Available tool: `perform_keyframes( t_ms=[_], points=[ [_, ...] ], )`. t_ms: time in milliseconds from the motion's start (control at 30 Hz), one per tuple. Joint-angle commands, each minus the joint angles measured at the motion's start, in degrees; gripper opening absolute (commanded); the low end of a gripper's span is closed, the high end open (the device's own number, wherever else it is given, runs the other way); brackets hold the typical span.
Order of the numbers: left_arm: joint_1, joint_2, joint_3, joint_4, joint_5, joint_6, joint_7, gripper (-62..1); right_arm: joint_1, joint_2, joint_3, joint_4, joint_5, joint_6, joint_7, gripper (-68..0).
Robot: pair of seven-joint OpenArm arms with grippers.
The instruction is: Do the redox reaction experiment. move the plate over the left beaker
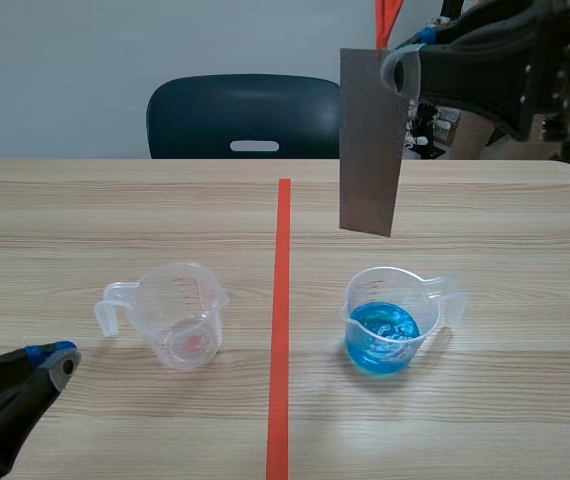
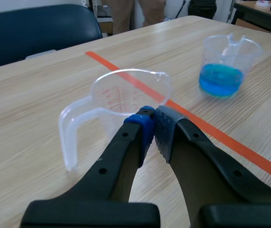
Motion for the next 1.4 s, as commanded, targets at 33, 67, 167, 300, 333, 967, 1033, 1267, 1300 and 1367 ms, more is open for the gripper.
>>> perform_keyframes(
  t_ms=[33,67,167,300,333,967,1033,1267,1300,1367],
  points=[
    [1.8,3.1,-0.9,0.7,0.8,0.6,-2.2,-58.3,2.7,-1.3,1.2,0.5,2.0,0.5,-0.8,-66.9],
    [2.1,4.5,-0.9,0.6,1.6,1.2,-2.9,-58.3,3.5,-2.0,1.2,0.5,2.3,0.5,-1.9,-66.9],
    [2.8,8.6,-1.7,0.4,5.2,3.3,-3.4,-58.3,5.4,-4.3,1.2,0.5,3.2,0.5,-5.1,-66.9],
    [2.8,13.8,-3.8,-2.1,10.3,4.5,-3.5,-58.2,7.3,-8.0,1.2,0.5,4.6,0.5,-10.0,-66.9],
    [2.9,15.0,-4.6,-2.8,11.0,4.5,-4.1,-58.2,7.7,-9.0,1.2,0.5,4.8,0.5,-11.3,-66.9],
    [5.9,23.0,-16.3,-11.5,13.8,7.5,-20.4,-58.2,7.9,-28.1,1.2,0.3,4.3,-2.4,-29.7,-66.9],
    [5.8,23.0,-16.9,-12.3,13.9,7.5,-21.0,-58.2,7.8,-29.9,1.2,0.3,3.2,-2.4,-30.4,-66.9],
    [5.8,22.9,-17.8,-16.8,15.4,9.8,-25.8,-58.2,7.8,-36.6,1.2,-1.6,-1.9,-2.4,-32.2,-66.9],
    [5.8,22.9,-17.9,-17.4,17.0,10.8,-27.0,-58.2,7.8,-37.4,1.2,-2.0,-2.4,-2.4,-32.4,-66.9],
    [5.8,22.8,-17.9,-18.6,19.6,12.6,-29.7,-58.2,7.8,-39.0,1.2,-3.1,-3.8,-2.4,-32.4,-66.9]
  ],
)
